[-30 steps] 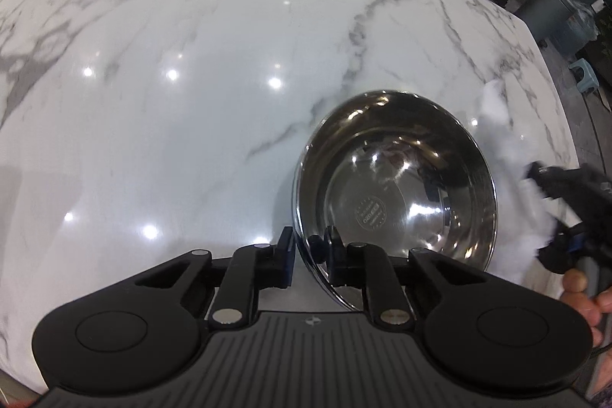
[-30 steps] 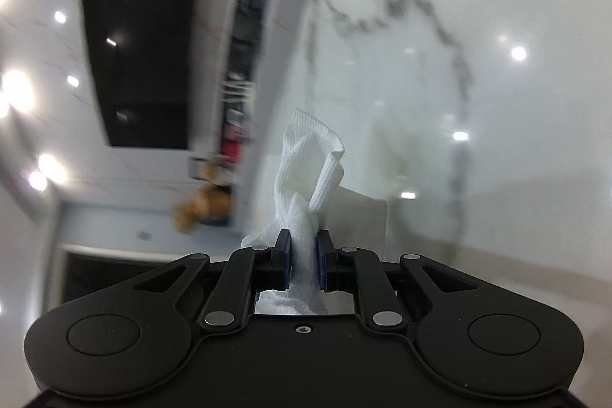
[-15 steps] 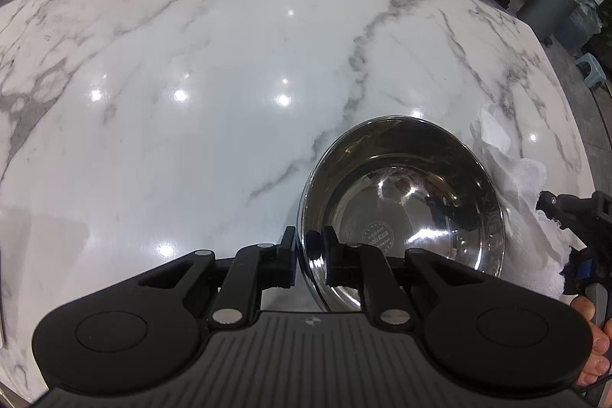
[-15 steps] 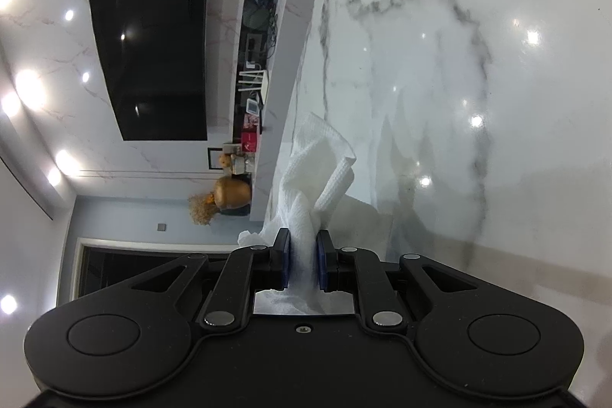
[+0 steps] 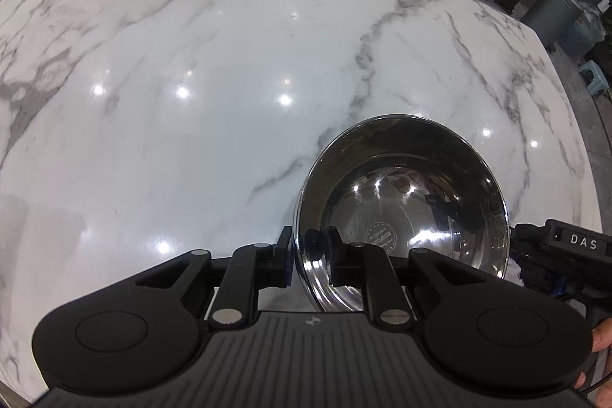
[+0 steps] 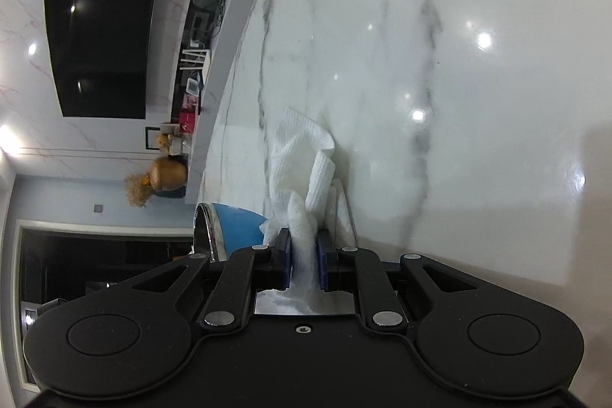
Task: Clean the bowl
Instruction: 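Steady the rim with the left gripper while the right gripper wipes around the blue exterior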
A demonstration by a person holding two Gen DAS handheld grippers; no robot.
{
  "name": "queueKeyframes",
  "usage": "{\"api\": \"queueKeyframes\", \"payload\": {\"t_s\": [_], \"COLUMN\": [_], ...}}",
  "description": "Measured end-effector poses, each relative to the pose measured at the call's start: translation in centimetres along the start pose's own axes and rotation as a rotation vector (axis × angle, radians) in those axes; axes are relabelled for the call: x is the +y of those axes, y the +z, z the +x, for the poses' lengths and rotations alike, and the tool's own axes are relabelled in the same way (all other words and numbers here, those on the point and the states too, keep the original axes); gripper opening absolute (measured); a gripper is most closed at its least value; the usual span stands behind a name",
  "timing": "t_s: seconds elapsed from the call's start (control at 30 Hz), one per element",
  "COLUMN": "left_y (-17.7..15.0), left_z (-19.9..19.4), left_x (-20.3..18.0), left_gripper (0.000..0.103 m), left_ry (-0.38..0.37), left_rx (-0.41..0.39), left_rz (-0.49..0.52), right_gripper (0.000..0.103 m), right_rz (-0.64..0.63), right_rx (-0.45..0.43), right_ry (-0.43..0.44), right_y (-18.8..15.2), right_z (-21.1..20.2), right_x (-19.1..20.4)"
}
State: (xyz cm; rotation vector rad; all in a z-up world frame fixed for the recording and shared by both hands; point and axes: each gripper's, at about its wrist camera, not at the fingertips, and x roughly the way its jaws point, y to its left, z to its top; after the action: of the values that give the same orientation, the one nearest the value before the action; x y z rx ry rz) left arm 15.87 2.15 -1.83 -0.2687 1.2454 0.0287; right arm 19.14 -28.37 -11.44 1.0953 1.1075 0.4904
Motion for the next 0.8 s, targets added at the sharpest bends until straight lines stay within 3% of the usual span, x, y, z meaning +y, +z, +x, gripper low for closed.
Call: {"api": "queueKeyframes", "payload": {"t_s": [0.07,0.13,0.43,0.7,0.8], "left_y": [-0.3,-0.6,-1.7,-1.7,-1.4], "left_z": [0.1,0.2,-0.1,-0.3,-0.5], "left_x": [0.4,0.7,0.4,-0.5,-0.7], "left_gripper": [0.034,0.04,0.039,0.027,0.022], "left_ry": [0.004,0.014,-0.013,0.006,0.02], "left_rx": [0.012,0.015,0.046,0.048,0.041], "left_rz": [-0.033,-0.065,-0.101,-0.041,-0.002], "right_gripper": [0.012,0.012,0.012,0.013,0.013], "right_rz": [0.001,-0.001,-0.006,-0.035,-0.036], "right_rx": [0.001,0.001,-0.003,-0.032,-0.068], "right_ry": [-0.001,-0.002,-0.01,0.002,0.056], "right_y": [0.0,0.0,-0.1,0.1,0.3], "right_z": [0.0,-0.2,-0.5,-1.2,-2.0], "right_x": [0.0,-0.1,-0.1,0.5,0.6]}}
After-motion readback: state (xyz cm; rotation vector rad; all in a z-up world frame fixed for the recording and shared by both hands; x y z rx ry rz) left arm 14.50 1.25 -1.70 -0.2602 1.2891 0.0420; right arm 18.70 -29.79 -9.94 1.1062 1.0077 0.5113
